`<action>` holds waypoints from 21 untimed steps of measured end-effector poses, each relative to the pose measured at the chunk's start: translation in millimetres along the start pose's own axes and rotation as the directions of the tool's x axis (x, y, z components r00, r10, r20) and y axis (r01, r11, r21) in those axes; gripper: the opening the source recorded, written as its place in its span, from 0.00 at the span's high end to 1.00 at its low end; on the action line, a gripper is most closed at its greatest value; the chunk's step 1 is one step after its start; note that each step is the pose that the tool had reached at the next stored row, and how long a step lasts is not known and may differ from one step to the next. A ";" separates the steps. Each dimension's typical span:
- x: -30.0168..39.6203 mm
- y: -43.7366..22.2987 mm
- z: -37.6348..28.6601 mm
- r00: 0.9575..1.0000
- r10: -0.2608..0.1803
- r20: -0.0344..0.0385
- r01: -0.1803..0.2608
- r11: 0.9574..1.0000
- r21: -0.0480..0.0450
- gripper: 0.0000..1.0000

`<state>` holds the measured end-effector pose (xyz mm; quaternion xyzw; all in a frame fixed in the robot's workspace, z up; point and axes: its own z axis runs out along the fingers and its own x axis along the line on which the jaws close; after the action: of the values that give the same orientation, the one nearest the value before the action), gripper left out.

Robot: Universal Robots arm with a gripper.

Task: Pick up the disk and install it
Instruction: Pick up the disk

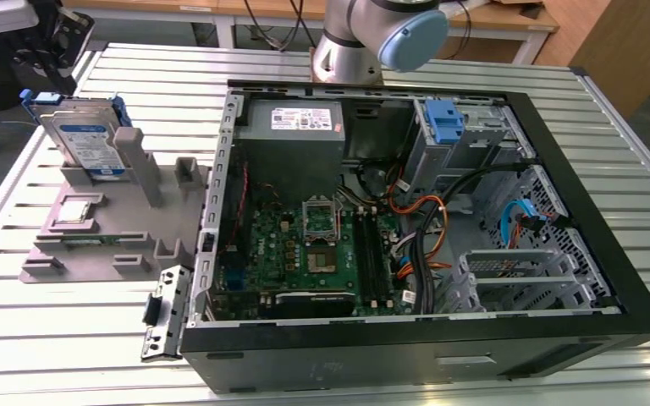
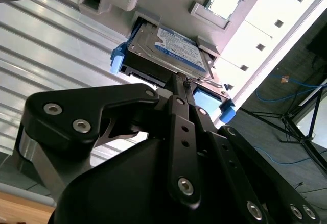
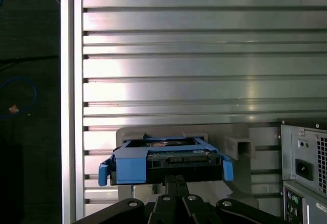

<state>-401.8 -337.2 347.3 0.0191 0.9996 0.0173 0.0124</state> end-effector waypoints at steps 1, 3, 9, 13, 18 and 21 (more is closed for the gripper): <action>0.0 0.0 0.0 1.000 0.000 0.000 0.000 1.000 0.000 0.90; 0.0 0.0 0.1 1.000 -0.024 -0.001 0.024 1.000 -0.001 0.90; 0.4 -0.1 0.5 0.999 -0.048 -0.002 0.048 0.999 -0.001 0.90; 0.7 -0.1 1.3 0.999 -0.048 -0.002 0.048 0.999 -0.001 0.90; 0.8 -0.1 2.1 0.998 -0.056 -0.002 0.056 0.998 0.000 0.90; 0.8 -0.2 3.1 0.998 -0.055 -0.002 0.055 0.998 0.000 0.90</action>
<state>-402.5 -337.2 344.2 -0.0086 0.9997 0.0169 0.0119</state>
